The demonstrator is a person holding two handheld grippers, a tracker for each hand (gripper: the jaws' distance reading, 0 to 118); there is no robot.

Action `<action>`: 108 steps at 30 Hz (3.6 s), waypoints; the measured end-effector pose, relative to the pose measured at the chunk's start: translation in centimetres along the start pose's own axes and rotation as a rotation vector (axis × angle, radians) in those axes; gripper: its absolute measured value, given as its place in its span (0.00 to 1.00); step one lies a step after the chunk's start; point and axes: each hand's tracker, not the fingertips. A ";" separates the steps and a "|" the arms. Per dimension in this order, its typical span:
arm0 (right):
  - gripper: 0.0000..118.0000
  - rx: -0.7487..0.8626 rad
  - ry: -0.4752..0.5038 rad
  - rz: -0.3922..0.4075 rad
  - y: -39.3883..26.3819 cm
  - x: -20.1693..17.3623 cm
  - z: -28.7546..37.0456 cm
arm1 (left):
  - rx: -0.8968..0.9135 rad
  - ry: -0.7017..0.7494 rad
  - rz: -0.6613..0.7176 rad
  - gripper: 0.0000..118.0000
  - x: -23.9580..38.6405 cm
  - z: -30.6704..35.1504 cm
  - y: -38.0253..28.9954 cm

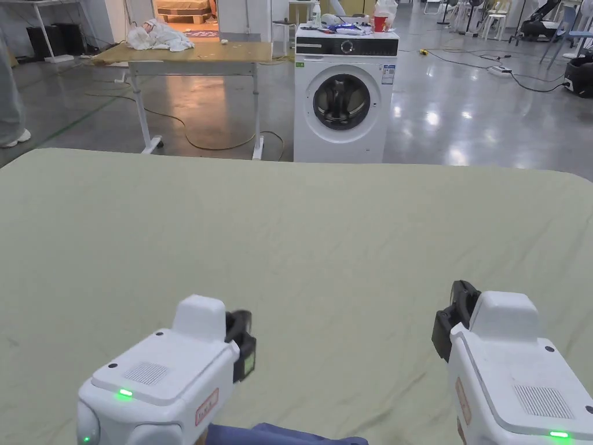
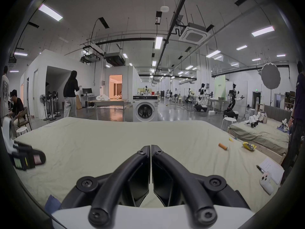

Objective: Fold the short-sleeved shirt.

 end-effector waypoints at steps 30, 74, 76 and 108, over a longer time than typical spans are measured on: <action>0.00 -0.451 0.204 0.155 -17.7 -10.6 6.7 | -0.033 0.184 0.135 0.04 -8.8 6.8 -9.3; 0.00 -0.198 0.200 0.089 -5.6 -8.2 -0.7 | -0.596 -0.459 0.636 0.16 -25.8 3.4 -11.2; 0.00 -0.160 0.187 0.088 -4.0 -7.9 -2.0 | -0.595 -0.389 0.615 0.16 -29.2 5.3 -9.3; 0.00 -0.163 0.076 -0.020 -1.0 -1.8 -4.3 | -0.441 0.411 0.370 0.55 -44.5 17.3 0.0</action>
